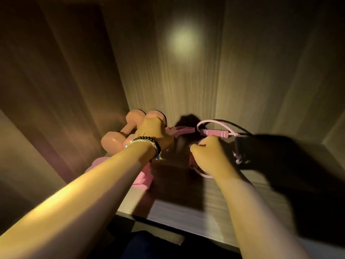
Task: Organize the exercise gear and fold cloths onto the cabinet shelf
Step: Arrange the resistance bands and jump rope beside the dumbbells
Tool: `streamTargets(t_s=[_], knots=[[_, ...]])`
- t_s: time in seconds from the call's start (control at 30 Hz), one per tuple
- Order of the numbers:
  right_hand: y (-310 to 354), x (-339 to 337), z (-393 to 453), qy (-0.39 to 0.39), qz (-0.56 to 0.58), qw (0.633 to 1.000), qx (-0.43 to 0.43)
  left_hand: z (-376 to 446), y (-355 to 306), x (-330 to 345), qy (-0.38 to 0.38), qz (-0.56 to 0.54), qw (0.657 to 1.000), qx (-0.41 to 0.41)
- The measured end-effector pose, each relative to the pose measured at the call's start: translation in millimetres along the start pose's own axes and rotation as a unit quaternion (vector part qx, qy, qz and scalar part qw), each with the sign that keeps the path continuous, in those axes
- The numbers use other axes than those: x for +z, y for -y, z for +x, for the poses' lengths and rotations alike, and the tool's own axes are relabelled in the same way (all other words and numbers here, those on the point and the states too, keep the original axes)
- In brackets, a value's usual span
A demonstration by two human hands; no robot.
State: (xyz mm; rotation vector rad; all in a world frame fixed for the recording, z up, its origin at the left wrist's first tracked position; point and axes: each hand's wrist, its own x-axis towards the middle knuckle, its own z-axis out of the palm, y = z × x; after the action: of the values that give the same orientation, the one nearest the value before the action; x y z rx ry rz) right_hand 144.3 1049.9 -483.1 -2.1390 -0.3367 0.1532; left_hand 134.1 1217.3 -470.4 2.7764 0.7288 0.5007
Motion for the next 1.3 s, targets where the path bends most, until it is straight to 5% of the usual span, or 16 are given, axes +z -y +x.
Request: streamTargets(t_s=[0.27, 0.4, 0.57, 0.73, 0.83, 0.97, 1.07, 1.3], knots=[[-6, 7, 1, 0.055, -0.015, 0.998, 0.031, 17, -7, 33, 0.147, 0.087, 0.984, -0.052], [-10, -5, -5, 0.062, -0.124, 0.99, 0.036, 22, -10, 33, 0.128, 0.146, 0.981, -0.011], [-10, -6, -4, 0.069, -0.129, 0.989, 0.013, 23, -4, 38, 0.159, 0.152, 0.975, 0.009], [-8, 25, -6, 0.138, -0.125, 0.982, -0.017, 10, 3, 14, 0.183, 0.013, 0.982, -0.046], [-6, 41, -6, 0.164, -0.131, 0.977, -0.019, -24, 21, -3, 0.113, -0.042, 0.993, -0.008], [1, 60, 1, 0.172, 0.013, 0.982, 0.077, -91, 44, -14, -0.027, -0.156, 0.987, -0.04], [9, 67, -2, 0.237, 0.252, 0.908, 0.238, -112, 54, -1, -0.016, -0.183, 0.982, -0.034], [6, 81, 3, 0.179, 0.383, 0.865, 0.271, -121, 68, 13, -0.011, -0.186, 0.982, -0.001]])
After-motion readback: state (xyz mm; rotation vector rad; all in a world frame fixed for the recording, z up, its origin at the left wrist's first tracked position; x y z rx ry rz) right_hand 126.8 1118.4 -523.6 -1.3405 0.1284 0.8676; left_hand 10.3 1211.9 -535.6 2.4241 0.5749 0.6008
